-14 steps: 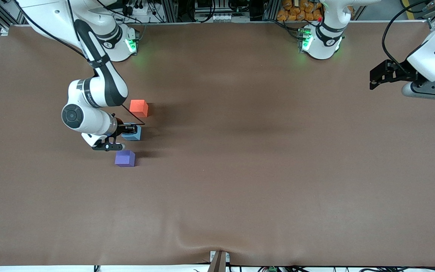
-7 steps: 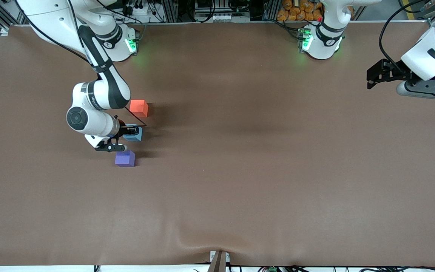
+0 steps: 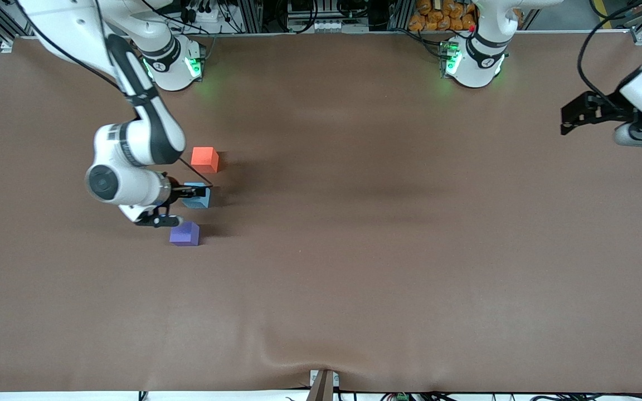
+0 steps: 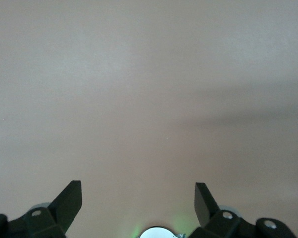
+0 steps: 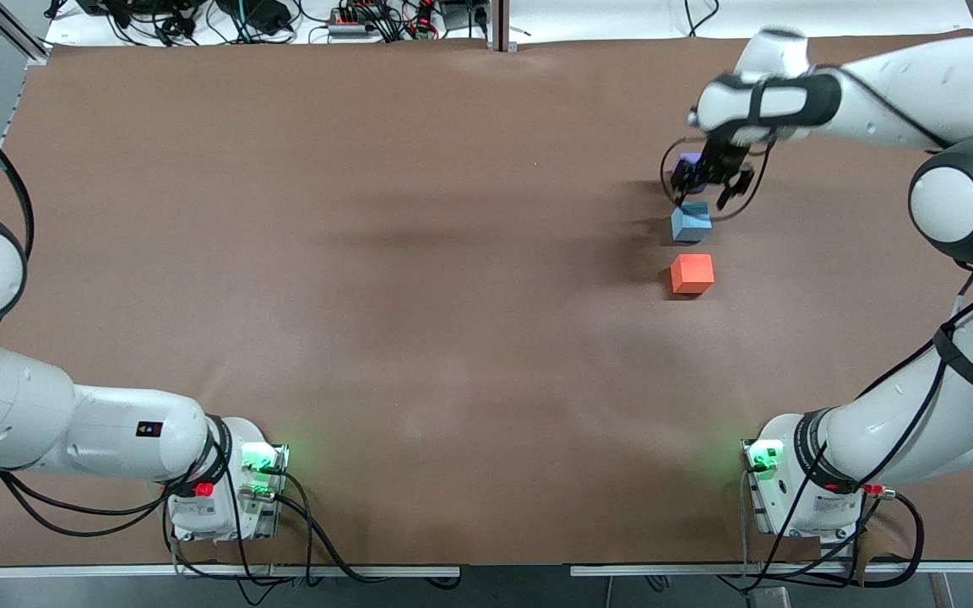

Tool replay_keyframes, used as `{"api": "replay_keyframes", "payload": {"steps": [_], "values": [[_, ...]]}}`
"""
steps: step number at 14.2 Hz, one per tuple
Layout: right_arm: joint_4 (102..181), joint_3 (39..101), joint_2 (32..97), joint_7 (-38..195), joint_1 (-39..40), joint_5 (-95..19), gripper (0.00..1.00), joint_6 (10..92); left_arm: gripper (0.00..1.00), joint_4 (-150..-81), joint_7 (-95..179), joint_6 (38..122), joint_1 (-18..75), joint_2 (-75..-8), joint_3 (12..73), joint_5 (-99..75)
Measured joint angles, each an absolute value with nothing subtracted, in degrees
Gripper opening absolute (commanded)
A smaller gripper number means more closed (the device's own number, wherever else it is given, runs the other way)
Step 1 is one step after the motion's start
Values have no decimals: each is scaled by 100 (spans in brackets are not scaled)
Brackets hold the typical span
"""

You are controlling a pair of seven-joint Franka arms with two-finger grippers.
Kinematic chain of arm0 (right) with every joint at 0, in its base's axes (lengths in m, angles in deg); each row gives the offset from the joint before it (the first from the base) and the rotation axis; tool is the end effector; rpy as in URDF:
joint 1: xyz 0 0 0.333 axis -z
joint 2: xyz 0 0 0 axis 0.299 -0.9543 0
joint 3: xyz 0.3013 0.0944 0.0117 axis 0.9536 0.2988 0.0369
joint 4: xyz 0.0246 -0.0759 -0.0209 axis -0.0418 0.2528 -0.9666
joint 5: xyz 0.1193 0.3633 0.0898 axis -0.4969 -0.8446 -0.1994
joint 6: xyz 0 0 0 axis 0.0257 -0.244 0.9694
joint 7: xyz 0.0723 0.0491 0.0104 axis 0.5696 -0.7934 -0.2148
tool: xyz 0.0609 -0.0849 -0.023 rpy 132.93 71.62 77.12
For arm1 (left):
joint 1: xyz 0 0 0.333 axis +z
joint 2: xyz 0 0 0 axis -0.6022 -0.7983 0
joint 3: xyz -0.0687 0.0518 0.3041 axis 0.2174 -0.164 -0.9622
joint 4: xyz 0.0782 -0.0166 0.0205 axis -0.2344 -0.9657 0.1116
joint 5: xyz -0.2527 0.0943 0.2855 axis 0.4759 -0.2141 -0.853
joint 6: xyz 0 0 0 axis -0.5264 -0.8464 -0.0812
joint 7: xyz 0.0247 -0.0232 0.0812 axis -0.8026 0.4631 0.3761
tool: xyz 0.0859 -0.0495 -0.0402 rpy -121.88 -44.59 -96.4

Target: Place blue block between orange and purple blocks

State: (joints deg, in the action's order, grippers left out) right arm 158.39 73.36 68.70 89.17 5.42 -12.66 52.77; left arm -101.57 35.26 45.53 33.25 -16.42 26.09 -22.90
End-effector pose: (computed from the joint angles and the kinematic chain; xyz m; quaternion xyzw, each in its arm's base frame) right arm 0.5545 0.1097 0.2648 -0.9854 0.0235 0.1597 0.0545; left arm 0.5417 -0.0504 0.6463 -0.9981 0.0519 0.0306 0.0151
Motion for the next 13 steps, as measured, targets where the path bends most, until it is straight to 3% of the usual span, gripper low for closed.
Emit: {"api": "replay_keyframes", "payload": {"steps": [3,6,10,13], "values": [[14526,7324,7008,8865,857,-1269,100,3902,100,-10155,3521,4615,3324,-1642,2568,-2289],[13613,7327,7089,8817,980,-1217,100,3612,100,-10152,3521,4625,3319,-1642,2568,-2288],[12184,7429,7103,8749,1406,-1042,100,2447,100,-10149,3521,4626,3319,-1642,2556,-2287],[11694,7689,7141,8706,1672,-1042,100,2023,100,-10150,3521,4552,3317,-1642,2567,-2283]]}}
